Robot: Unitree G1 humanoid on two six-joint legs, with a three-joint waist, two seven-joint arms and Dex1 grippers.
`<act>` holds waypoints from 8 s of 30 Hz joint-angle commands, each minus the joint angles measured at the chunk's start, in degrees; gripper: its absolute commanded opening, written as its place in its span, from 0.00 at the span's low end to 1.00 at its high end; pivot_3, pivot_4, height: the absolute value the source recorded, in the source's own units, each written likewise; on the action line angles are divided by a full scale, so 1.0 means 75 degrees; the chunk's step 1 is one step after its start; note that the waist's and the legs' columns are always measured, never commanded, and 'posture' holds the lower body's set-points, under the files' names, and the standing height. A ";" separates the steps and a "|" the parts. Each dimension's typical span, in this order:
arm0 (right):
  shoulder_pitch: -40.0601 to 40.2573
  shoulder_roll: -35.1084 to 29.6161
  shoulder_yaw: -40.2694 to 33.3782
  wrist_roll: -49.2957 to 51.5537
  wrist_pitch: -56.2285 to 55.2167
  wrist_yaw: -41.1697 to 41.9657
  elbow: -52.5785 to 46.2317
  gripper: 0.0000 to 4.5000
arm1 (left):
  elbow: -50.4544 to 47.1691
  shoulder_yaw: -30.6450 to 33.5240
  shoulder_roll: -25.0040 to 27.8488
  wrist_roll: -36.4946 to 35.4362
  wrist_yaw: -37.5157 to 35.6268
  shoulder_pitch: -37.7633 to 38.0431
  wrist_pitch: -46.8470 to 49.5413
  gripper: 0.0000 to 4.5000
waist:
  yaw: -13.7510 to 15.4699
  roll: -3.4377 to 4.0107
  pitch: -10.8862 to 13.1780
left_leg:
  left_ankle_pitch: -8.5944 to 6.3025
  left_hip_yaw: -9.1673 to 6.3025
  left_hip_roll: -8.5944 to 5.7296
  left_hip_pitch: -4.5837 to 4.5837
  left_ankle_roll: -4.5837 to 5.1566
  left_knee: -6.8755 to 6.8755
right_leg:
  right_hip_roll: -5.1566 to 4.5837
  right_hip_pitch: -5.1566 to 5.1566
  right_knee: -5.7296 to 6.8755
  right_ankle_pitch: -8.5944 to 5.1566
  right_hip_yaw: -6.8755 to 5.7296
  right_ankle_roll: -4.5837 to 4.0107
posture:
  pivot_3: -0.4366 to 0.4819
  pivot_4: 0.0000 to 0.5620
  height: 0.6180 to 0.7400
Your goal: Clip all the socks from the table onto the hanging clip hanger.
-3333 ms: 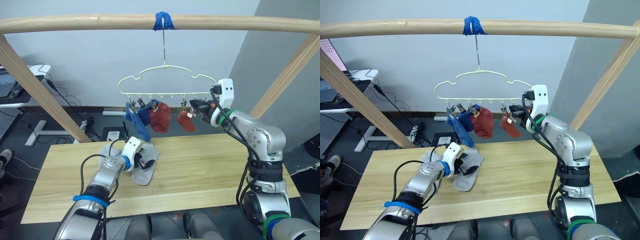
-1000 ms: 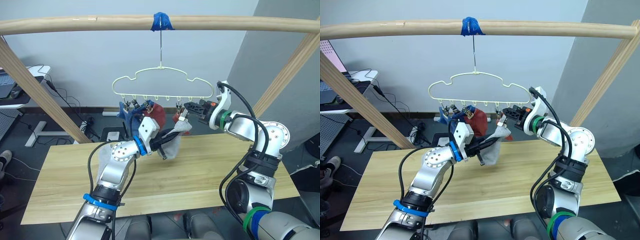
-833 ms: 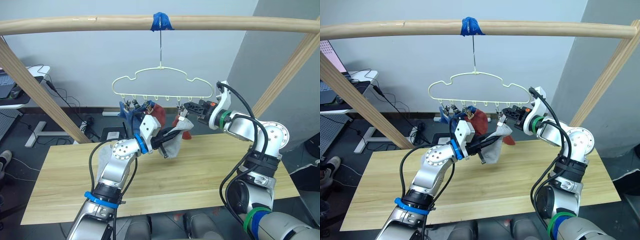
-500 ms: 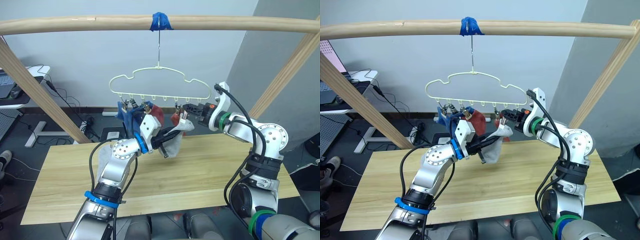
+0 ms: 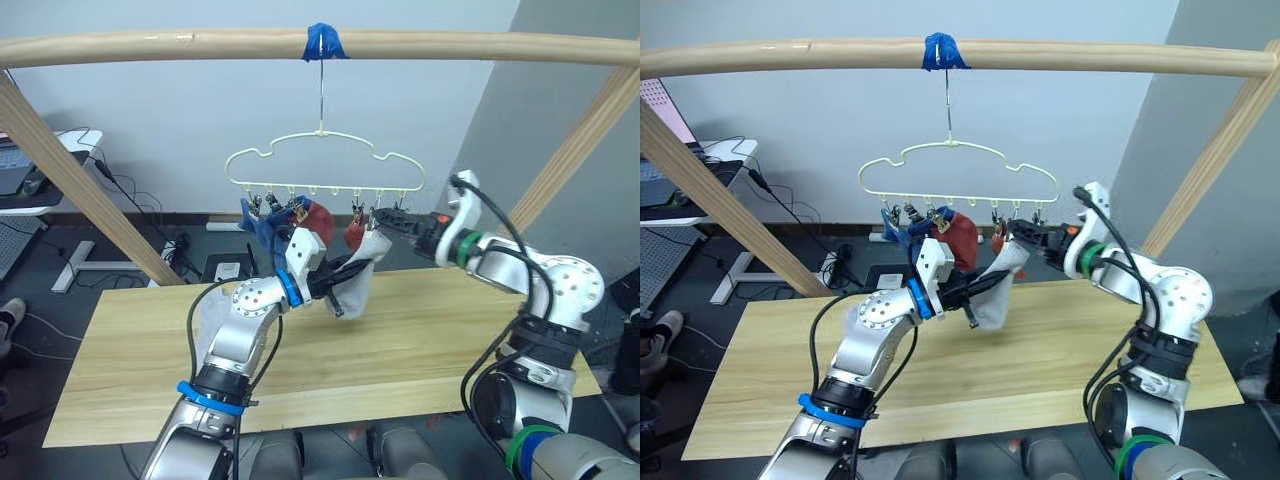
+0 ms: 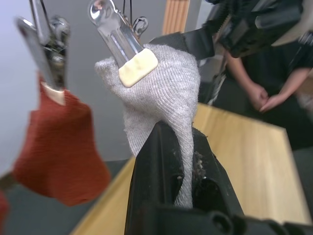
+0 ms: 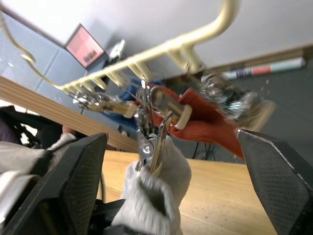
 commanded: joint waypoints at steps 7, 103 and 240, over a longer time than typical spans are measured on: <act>0.1016 -0.1304 0.1353 -0.0768 -0.1478 0.0547 -0.1726 1.00 | -0.0190 0.0562 -0.0325 -0.1274 0.0090 -0.0362 0.1813 0.51 | -0.0432 0.0018 -0.0011 | 0.0002 0.0004 0.0006 0.0013 0.0002 -0.0001 | 0.0015 0.0000 0.0009 -0.0002 0.0012 0.0003 | 0.31 0.21 1.00; 0.0130 0.1140 0.4222 -0.7135 -0.9834 -0.0190 0.3164 0.47 | -0.4116 0.1724 0.2506 -0.2856 0.0025 0.1222 0.2539 1.00 | 0.0047 0.0025 -0.0016 | 0.0003 0.0003 0.0016 0.0021 -0.0001 -0.0006 | 0.0012 -0.0001 0.0010 0.0001 0.0010 -0.0003 | 0.50 0.23 1.00; -0.0267 -0.0731 0.2951 -0.2917 -0.2524 0.1974 0.0175 0.00 | 0.2610 0.0140 0.3119 0.1793 -0.0088 0.2238 -0.0416 0.38 | -0.0097 0.0055 0.0007 | 0.0000 0.0019 0.0020 0.0031 0.0003 -0.0020 | 0.0013 -0.0005 0.0005 -0.0003 0.0020 -0.0005 | 0.39 0.28 1.00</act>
